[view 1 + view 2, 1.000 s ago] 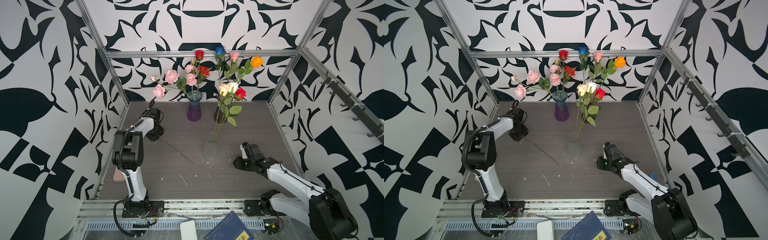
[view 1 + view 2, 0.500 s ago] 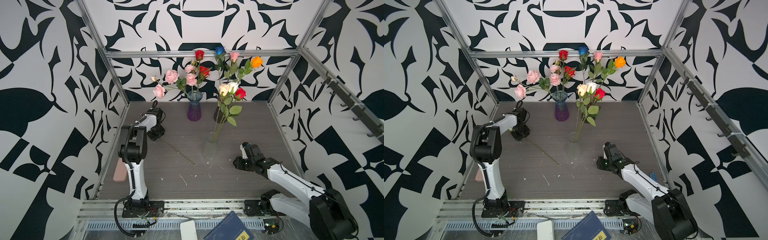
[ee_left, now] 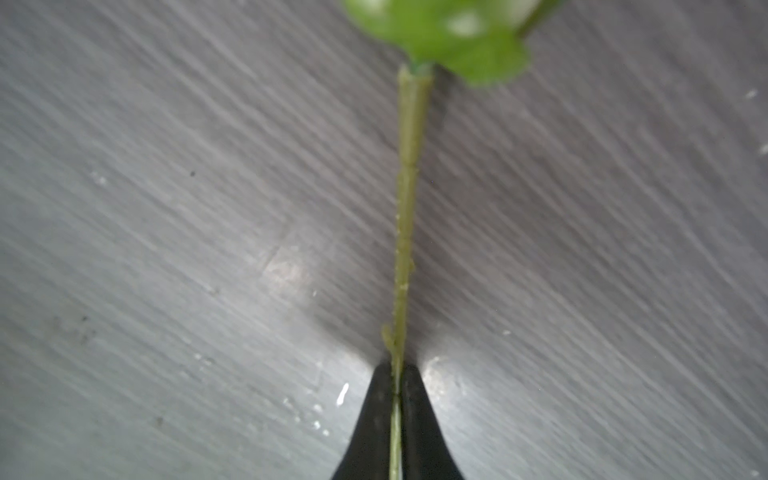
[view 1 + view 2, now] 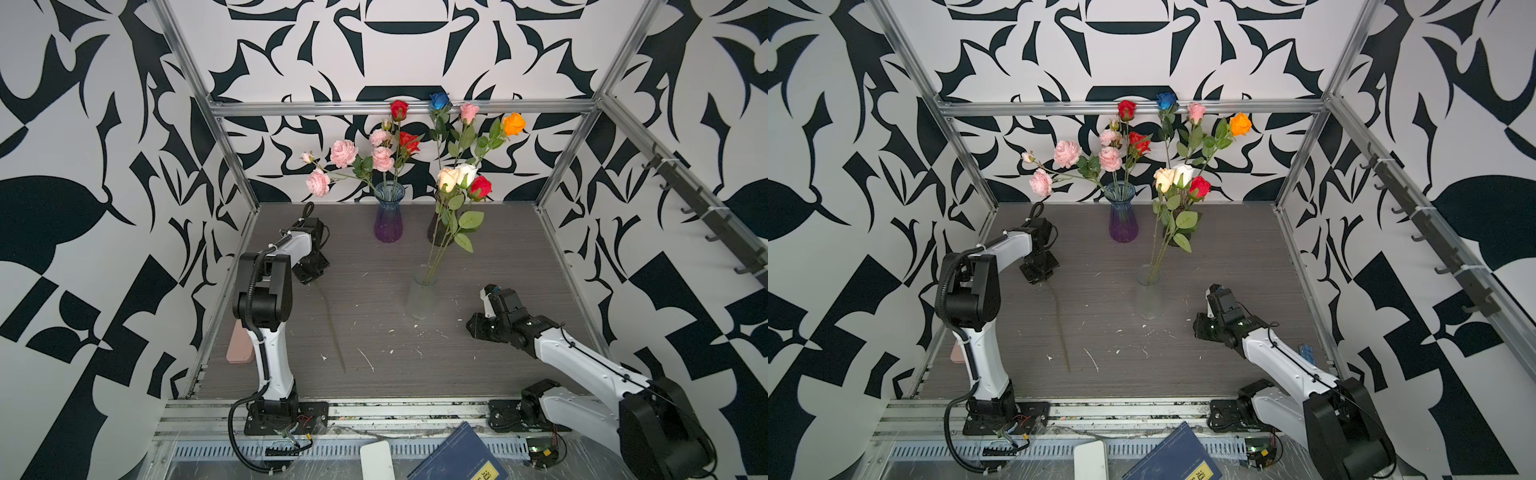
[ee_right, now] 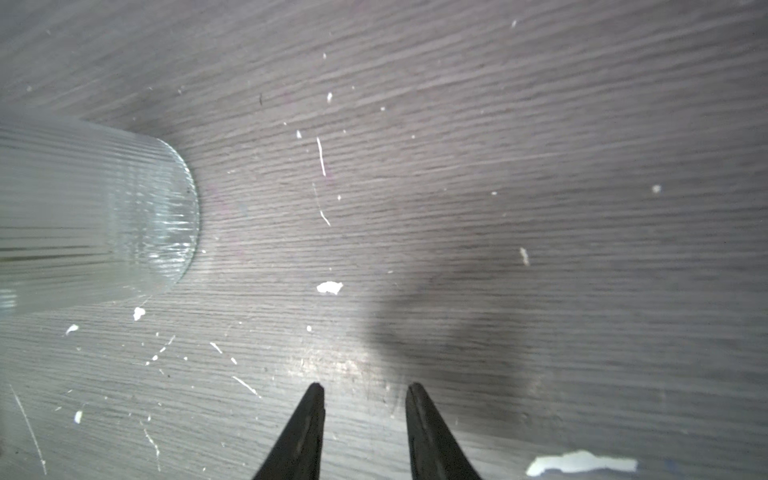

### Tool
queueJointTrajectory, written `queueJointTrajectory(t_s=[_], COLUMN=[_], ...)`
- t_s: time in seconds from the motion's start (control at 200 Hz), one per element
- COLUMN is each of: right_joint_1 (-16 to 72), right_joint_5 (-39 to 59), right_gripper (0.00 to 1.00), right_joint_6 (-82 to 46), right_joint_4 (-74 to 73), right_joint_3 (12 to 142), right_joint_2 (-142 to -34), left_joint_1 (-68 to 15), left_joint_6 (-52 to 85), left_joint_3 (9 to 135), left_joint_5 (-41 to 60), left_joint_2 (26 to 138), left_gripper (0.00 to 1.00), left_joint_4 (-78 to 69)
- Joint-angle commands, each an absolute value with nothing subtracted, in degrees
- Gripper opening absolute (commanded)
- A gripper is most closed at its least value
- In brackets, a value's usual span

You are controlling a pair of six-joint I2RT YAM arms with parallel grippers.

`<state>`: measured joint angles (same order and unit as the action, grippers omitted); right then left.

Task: Arrange the flowers into the vase
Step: 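Lift the white rosebud upright with the left gripper, then carry the white rosebud toward the clear vase while the right gripper reaches toward it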

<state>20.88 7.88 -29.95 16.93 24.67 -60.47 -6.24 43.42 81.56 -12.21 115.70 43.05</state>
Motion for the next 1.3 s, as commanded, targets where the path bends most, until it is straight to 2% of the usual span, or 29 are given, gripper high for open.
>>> queueJointTrajectory(t_s=[0.0,0.22,0.485,0.71,0.915,1.135,1.295], right_joint_1=[21.27,21.28,21.35,21.71,22.14,22.41,22.41], right_joint_5=[7.55,8.07,9.31,10.62,9.98,8.47,5.79], right_gripper=[0.37,0.37,0.37,0.36,0.36,0.37,0.36], right_joint_6=[-29.89,-29.70,-29.24,-28.39,-28.43,-28.82,-29.88], right_joint_4=[17.08,17.03,16.59,16.72,17.11,17.65,19.65], right_joint_3=[24.61,24.79,25.01,26.75,27.42,27.59,28.70], right_joint_2=[-59.91,-60.31,-61.25,-65.87,-67.28,-66.51,-64.99], left_joint_1=[-5.32,-4.57,-4.04,-4.02,-4.13,-4.48,-6.40], left_joint_6=[44.33,48.43,52.72,50.85,51.11,50.90,45.03], left_joint_3=[78.98,76.17,70.61,63.68,55.90,58.01,62.68], left_joint_5=[-12.12,-10.23,-6.19,-5.68,2.14,10.57,14.13], left_joint_2=[112.39,105.87,89.56,68.64,50.71,41.63,38.13], left_gripper=[0.06,0.04,0.05,0.05,0.01,0.00,0.00], left_joint_4=[43.95,44.23,43.59,39.65,29.24,27.66,28.02])
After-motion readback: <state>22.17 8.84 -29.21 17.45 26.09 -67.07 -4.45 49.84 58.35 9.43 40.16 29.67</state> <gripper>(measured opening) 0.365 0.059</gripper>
